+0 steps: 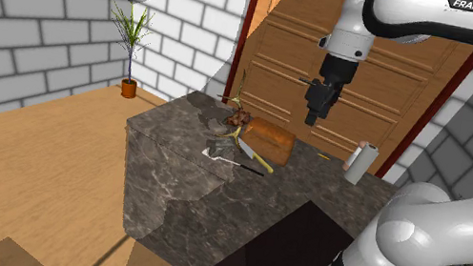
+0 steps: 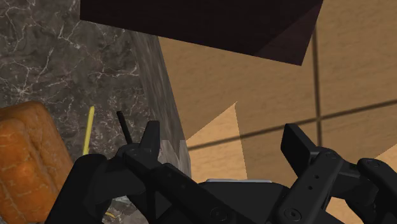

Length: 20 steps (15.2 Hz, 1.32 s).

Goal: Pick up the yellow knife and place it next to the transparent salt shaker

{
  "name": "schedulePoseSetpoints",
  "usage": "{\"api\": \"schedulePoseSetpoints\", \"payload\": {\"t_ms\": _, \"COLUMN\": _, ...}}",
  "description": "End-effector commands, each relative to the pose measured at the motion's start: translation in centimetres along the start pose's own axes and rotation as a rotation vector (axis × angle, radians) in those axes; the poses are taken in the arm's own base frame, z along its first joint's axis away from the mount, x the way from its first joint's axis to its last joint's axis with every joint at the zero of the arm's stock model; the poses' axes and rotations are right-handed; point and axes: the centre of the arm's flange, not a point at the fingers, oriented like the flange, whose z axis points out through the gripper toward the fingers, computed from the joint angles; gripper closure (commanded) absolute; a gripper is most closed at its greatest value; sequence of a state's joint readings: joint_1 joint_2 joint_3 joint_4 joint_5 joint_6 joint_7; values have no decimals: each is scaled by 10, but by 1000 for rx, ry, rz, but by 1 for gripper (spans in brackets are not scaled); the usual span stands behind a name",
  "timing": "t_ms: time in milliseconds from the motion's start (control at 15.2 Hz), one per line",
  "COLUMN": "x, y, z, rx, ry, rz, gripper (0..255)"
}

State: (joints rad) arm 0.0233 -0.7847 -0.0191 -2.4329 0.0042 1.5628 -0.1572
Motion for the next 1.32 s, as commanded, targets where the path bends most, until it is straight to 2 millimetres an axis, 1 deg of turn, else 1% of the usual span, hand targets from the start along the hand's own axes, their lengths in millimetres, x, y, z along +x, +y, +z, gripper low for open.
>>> {"api": "schedulePoseSetpoints", "payload": {"t_ms": 0, "x": 0, "y": 0, "z": 0, "rx": 0, "ry": 0, "rz": 0, "gripper": 0}}
{"api": "schedulePoseSetpoints", "payload": {"t_ms": 1254, "x": 128, "y": 119, "z": 172, "rx": -47, "ry": 24, "rz": 43, "gripper": 0}}
